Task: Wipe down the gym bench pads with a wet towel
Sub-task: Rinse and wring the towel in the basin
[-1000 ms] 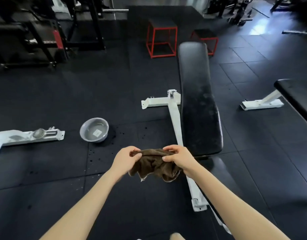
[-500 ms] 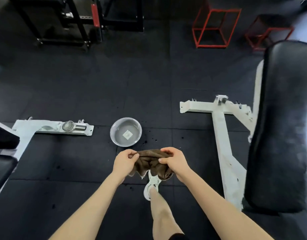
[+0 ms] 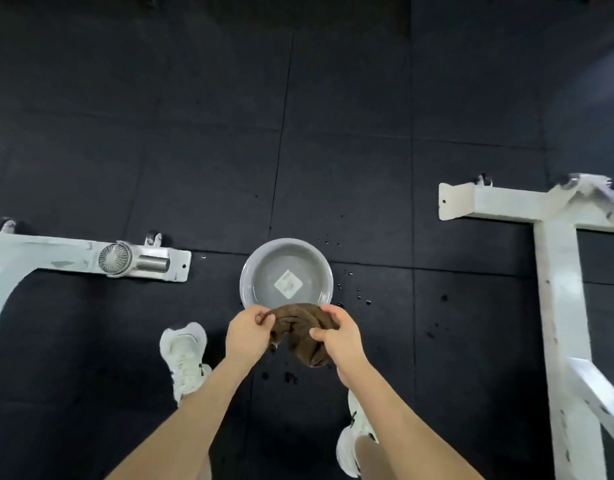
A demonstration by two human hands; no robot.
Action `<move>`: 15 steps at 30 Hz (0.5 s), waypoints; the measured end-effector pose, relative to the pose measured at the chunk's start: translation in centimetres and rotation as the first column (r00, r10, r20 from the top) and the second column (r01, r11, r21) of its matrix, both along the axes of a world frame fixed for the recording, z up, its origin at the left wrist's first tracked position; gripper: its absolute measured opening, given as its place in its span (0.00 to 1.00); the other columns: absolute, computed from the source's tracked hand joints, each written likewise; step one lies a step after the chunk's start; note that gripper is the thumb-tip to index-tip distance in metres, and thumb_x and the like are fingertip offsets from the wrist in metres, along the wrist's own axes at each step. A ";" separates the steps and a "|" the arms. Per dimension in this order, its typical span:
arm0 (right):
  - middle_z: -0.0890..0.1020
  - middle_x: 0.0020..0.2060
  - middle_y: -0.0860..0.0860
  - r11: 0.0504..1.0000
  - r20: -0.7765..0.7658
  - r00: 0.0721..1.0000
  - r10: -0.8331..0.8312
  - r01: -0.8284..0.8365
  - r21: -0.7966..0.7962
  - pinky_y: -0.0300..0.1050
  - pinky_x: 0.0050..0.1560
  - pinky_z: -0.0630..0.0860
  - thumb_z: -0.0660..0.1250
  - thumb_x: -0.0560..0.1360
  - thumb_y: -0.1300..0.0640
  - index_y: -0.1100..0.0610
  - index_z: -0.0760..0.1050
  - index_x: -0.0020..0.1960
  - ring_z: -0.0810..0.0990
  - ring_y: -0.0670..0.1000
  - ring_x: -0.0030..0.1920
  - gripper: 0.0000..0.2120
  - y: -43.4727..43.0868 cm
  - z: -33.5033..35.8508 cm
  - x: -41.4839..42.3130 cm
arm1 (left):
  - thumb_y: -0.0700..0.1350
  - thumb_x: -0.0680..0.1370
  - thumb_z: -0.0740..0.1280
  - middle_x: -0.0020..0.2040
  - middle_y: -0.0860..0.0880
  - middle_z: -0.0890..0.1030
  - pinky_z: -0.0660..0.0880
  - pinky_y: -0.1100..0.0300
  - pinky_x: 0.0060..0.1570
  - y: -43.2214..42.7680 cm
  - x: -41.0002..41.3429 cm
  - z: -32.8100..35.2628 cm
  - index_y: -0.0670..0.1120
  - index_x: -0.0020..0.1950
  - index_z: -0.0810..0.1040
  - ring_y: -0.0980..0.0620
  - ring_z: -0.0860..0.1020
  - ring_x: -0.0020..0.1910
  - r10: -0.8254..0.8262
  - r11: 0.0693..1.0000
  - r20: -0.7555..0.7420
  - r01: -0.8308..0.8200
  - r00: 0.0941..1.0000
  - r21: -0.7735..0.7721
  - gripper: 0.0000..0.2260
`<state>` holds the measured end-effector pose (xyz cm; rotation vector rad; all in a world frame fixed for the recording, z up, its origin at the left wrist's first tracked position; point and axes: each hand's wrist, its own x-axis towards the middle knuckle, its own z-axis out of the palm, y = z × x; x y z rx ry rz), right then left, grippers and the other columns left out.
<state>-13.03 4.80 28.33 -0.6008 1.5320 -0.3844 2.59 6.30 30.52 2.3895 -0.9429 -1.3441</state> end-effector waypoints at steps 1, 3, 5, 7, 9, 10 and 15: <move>0.79 0.54 0.48 1.000 -0.008 1.000 -0.030 0.030 -0.002 0.44 0.57 0.75 0.68 0.71 0.70 0.51 0.73 0.59 0.78 0.49 0.54 0.22 -1.0 -2.7 1.3 | 0.42 0.77 0.64 0.40 0.48 0.80 0.67 0.60 0.44 -1.3 1.0 -2.9 0.46 0.45 0.78 0.46 0.78 0.48 -0.018 1.000 -0.007 0.018 1.000 0.012 0.04; 0.78 0.55 0.48 0.996 -0.063 0.994 -0.085 0.085 -0.005 0.45 0.58 0.75 0.68 0.71 0.69 0.51 0.73 0.61 0.77 0.49 0.56 0.22 -2.5 -8.5 3.7 | 0.42 0.78 0.64 0.45 0.46 0.81 0.68 0.61 0.46 -3.7 2.9 -8.9 0.44 0.50 0.79 0.46 0.78 0.50 -0.049 0.997 -0.020 0.050 0.999 0.052 0.05; 0.77 0.57 0.49 0.996 -0.123 0.988 -0.093 0.091 -0.026 0.49 0.61 0.74 0.68 0.72 0.67 0.51 0.72 0.62 0.76 0.51 0.58 0.22 -3.9 -14.5 5.7 | 0.42 0.79 0.62 0.53 0.45 0.82 0.68 0.62 0.47 -6.0 4.8 -14.8 0.43 0.56 0.78 0.46 0.78 0.54 -0.157 0.983 -0.034 0.160 0.987 0.088 0.09; 0.74 0.63 0.51 0.999 -0.237 0.972 0.007 -0.016 -0.036 0.52 0.64 0.72 0.68 0.72 0.64 0.50 0.70 0.66 0.74 0.53 0.62 0.24 -5.1 -20.6 7.4 | 0.43 0.80 0.60 0.60 0.47 0.79 0.68 0.61 0.52 -7.9 6.3 -20.0 0.46 0.64 0.74 0.48 0.76 0.59 -0.252 0.956 -0.086 0.262 0.964 0.133 0.13; 0.63 0.72 0.54 0.960 -0.426 0.868 0.256 -0.278 0.010 0.55 0.67 0.69 0.67 0.73 0.59 0.47 0.63 0.71 0.67 0.58 0.69 0.29 -5.7 -26.1 8.5 | 0.43 0.80 0.58 0.64 0.49 0.76 0.70 0.61 0.54 -8.8 7.3 -24.6 0.50 0.70 0.68 0.49 0.76 0.59 -0.283 0.935 -0.147 0.307 0.948 0.176 0.18; 0.57 0.75 0.54 0.910 -0.515 0.769 0.379 -0.411 0.057 0.56 0.69 0.66 0.66 0.75 0.57 0.46 0.60 0.73 0.61 0.59 0.72 0.30 -5.9 -28.2 9.0 | 0.43 0.80 0.57 0.65 0.49 0.75 0.71 0.60 0.53 -9.1 7.6 -26.6 0.52 0.72 0.66 0.48 0.77 0.57 -0.277 0.932 -0.158 0.305 0.948 0.194 0.19; 0.50 0.76 0.56 0.692 -0.618 0.436 0.655 -0.674 0.258 0.57 0.66 0.68 0.61 0.79 0.55 0.46 0.53 0.76 0.54 0.63 0.73 0.29 -6.6 -35.8 10.7 | 0.46 0.81 0.57 0.73 0.49 0.66 0.66 0.54 0.67 -9.8 8.4 -34.1 0.54 0.75 0.60 0.47 0.71 0.66 -0.249 0.938 -0.117 0.270 0.961 0.219 0.22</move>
